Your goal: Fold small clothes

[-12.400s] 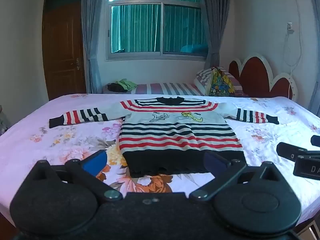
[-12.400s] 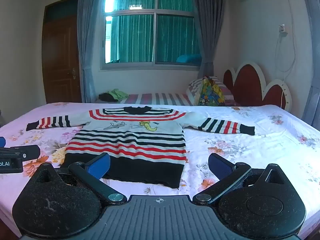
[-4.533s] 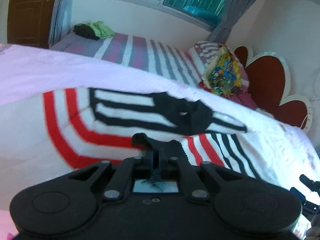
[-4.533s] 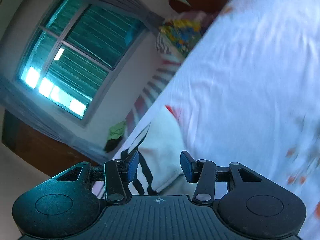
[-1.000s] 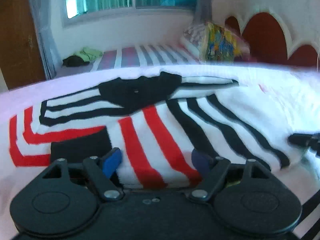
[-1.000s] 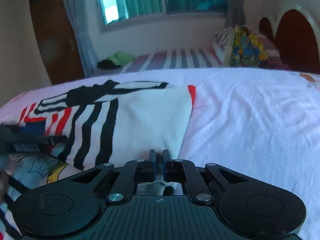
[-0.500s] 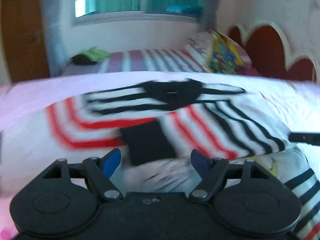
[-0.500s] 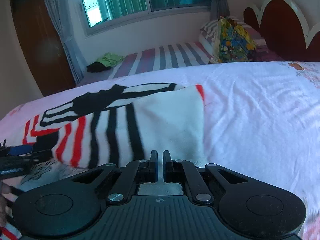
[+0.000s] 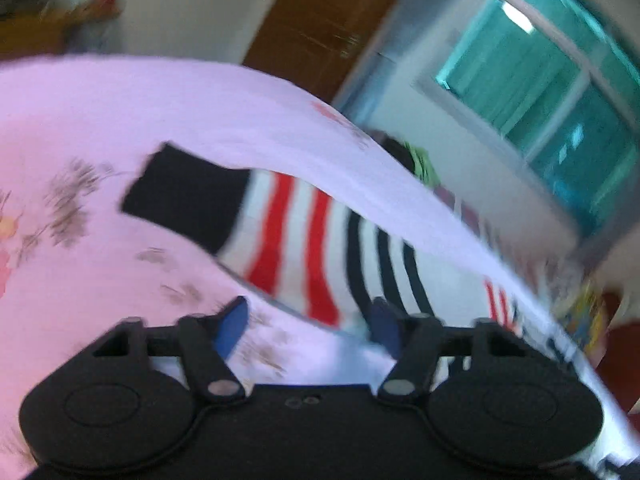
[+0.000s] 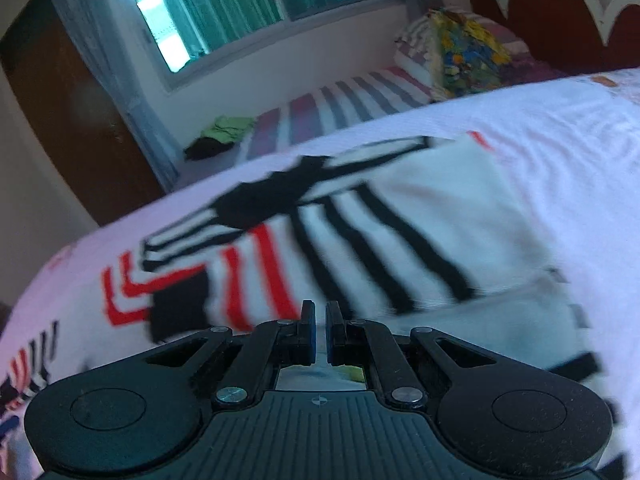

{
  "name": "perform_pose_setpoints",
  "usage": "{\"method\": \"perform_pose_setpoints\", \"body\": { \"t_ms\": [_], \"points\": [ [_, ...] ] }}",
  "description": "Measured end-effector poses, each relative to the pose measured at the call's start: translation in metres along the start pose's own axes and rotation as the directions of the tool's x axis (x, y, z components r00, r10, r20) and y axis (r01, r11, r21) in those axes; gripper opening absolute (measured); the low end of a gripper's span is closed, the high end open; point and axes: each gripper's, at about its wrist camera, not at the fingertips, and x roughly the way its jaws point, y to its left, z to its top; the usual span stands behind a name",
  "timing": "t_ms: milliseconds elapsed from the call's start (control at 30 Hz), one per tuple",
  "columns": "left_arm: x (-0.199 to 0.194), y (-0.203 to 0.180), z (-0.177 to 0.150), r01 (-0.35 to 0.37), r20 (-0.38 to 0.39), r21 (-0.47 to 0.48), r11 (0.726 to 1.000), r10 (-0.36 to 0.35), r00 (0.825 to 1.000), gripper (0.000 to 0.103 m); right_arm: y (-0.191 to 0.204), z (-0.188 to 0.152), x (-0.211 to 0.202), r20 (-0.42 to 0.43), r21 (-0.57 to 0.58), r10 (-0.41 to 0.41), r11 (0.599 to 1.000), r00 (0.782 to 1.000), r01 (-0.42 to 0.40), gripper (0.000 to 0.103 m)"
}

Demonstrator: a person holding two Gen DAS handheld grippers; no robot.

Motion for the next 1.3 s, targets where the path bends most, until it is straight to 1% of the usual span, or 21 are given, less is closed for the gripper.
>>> {"method": "perform_pose_setpoints", "body": {
  "t_ms": [67,167,300,367,400,433,467,533,567,633,667,700,733,767,800,867,1000,1100,1200,1267,1300],
  "points": [
    [0.002,0.021,0.008,0.040,-0.001,-0.089,0.995,-0.040,0.999,0.050,0.018,-0.001,0.006,-0.005,-0.019,0.023,1.000,1.000,-0.023,0.005],
    [0.005,0.039,0.014,0.078,0.029,-0.203,0.976,-0.074,0.997,0.050,0.038,-0.004,0.011,-0.016,-0.045,0.038,0.998,0.999,-0.039,0.005],
    [0.014,0.060,0.026,0.114,0.056,-0.317,0.941,-0.101,0.993,0.047,0.050,-0.004,0.013,-0.019,-0.060,0.032,0.998,0.999,-0.033,0.005],
    [0.022,0.066,0.035,0.118,0.062,-0.340,0.933,-0.103,0.993,0.045,0.050,-0.002,0.014,-0.016,-0.073,0.018,0.997,1.000,-0.020,0.005],
    [0.026,0.065,0.039,0.107,0.063,-0.333,0.937,-0.092,0.994,0.044,0.048,-0.001,0.016,-0.015,-0.073,0.008,0.997,1.000,-0.010,0.005],
    [0.031,0.059,0.045,0.079,0.057,-0.289,0.954,-0.065,0.996,0.044,0.045,0.001,0.019,-0.012,-0.070,-0.005,0.998,1.000,0.004,0.005],
    [0.031,0.052,0.050,0.048,0.051,-0.236,0.971,-0.037,0.998,0.041,0.039,0.004,0.023,-0.004,-0.057,-0.024,0.998,1.000,0.023,0.005],
    [0.033,0.039,0.059,-0.003,0.033,-0.106,0.994,0.007,0.999,0.008,0.023,0.011,0.034,-0.010,-0.010,-0.101,0.995,0.995,0.101,0.005],
    [0.033,0.032,0.062,0.009,0.020,-0.070,0.998,-0.008,1.000,0.005,0.019,0.013,0.036,-0.009,-0.007,-0.117,0.993,0.993,0.117,0.005],
    [0.026,0.015,0.066,0.074,0.049,-0.019,0.997,-0.073,0.996,0.005,0.013,0.017,0.036,0.007,-0.008,-0.123,0.992,0.992,0.123,0.005],
    [0.022,0.002,0.066,0.089,0.058,0.035,0.995,-0.091,0.994,0.006,0.011,0.018,0.033,0.015,-0.004,-0.117,0.993,0.993,0.117,0.005],
    [0.018,-0.013,0.064,0.080,0.060,0.102,0.992,-0.086,0.994,0.005,0.009,0.019,0.030,0.023,0.003,-0.107,0.994,0.994,0.107,0.005],
    [0.014,-0.030,0.061,0.076,0.065,0.175,0.982,-0.089,0.994,0.005,0.007,0.019,0.028,0.025,0.006,-0.105,0.994,0.994,0.105,0.005],
    [0.011,-0.048,0.056,0.096,0.064,0.246,0.965,-0.115,0.991,0.006,0.005,0.019,0.025,0.030,0.011,-0.104,0.995,0.994,0.103,0.005],
    [0.010,-0.071,0.049,0.141,0.041,0.314,0.939,-0.162,0.986,0.006,0.003,0.018,0.023,0.034,0.019,-0.101,0.995,0.994,0.100,0.005],
    [0.012,-0.108,0.034,0.188,-0.006,0.401,0.897,-0.203,0.979,0.006,-0.003,0.017,0.018,0.036,0.040,-0.096,0.995,0.995,0.095,0.005],
    [0.022,-0.176,0.002,0.306,-0.102,0.445,0.841,-0.292,0.951,0.005,-0.012,0.017,0.003,0.050,0.038,-0.097,0.995,0.994,0.095,0.005],
    [0.026,-0.228,-0.028,0.388,-0.170,0.476,0.790,-0.350,0.921,0.006,-0.027,0.019,-0.010,0.075,0.036,-0.123,0.992,0.990,0.121,0.005],
    [0.037,-0.275,-0.064,0.419,-0.228,0.535,0.734,-0.352,0.908,0.006,-0.054,0.023,-0.025,0.094,0.082,-0.141,0.988,0.986,0.134,0.005],
    [0.041,-0.291,-0.090,0.435,-0.270,0.559,0.706,-0.341,0.900,0.006,-0.070,0.024,-0.034,0.103,0.107,-0.150,0.984,0.983,0.139,0.005],
    [0.044,-0.304,-0.103,0.447,-0.291,0.576,0.684,-0.340,0.895,0.006,-0.079,0.024,-0.038,0.106,0.115,-0.153,0.983,0.982,0.141,0.005]
  ]
}}
